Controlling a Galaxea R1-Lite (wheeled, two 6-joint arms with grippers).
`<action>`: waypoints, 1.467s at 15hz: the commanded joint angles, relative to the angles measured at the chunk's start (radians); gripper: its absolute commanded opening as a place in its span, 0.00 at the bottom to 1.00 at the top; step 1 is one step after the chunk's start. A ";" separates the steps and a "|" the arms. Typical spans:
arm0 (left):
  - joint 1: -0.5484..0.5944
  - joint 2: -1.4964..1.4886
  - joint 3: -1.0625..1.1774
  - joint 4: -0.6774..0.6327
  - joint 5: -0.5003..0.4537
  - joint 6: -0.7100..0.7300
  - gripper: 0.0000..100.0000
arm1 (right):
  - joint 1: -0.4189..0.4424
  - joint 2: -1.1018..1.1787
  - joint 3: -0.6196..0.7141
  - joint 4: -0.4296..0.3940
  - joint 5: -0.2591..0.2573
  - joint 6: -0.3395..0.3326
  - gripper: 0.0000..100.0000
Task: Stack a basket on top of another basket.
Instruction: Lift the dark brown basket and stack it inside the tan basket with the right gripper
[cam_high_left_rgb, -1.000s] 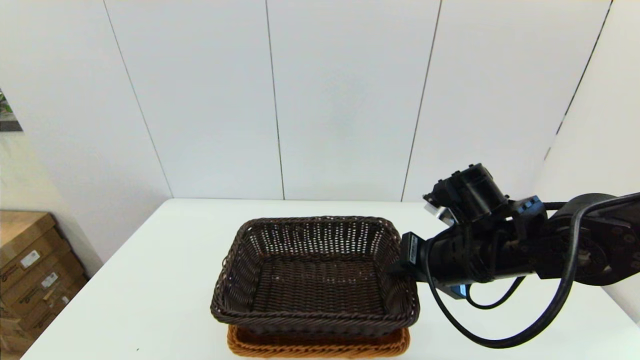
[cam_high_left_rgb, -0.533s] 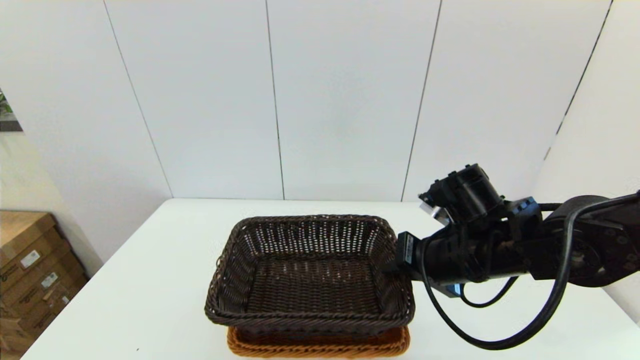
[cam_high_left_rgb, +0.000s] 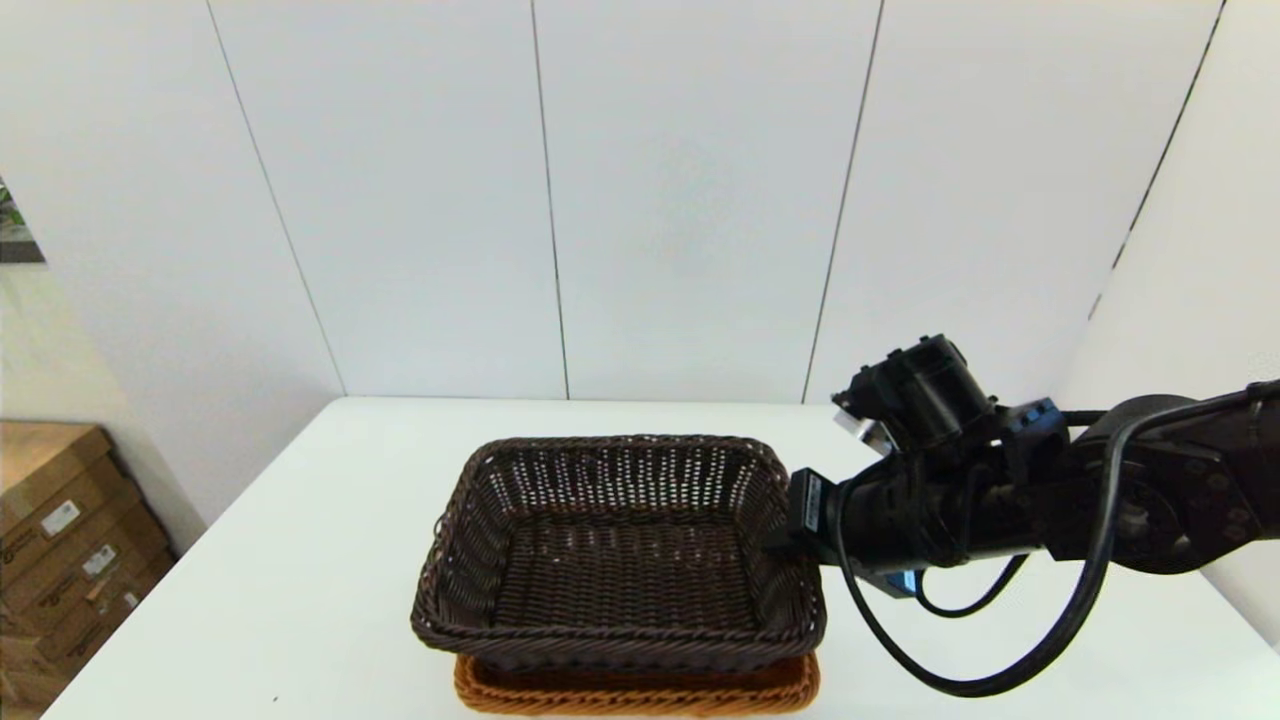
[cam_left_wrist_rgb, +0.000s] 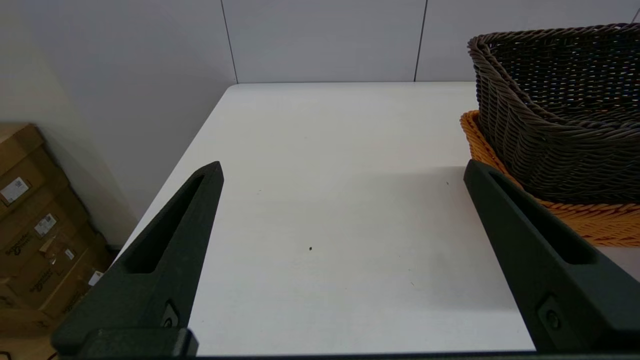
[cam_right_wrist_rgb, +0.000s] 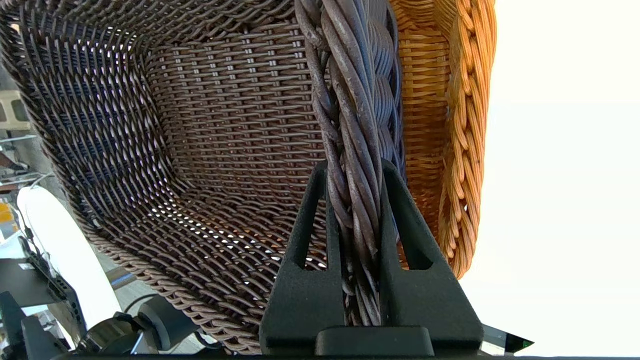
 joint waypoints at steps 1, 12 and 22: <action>0.001 -0.001 0.002 0.000 0.000 0.000 1.00 | 0.000 0.010 0.000 0.000 0.002 -0.008 0.00; 0.000 -0.001 0.002 0.000 0.000 0.000 1.00 | -0.010 0.006 0.017 -0.008 -0.003 -0.023 0.00; 0.001 -0.001 0.002 0.000 0.000 0.000 1.00 | -0.013 0.003 0.043 -0.009 -0.005 -0.059 0.00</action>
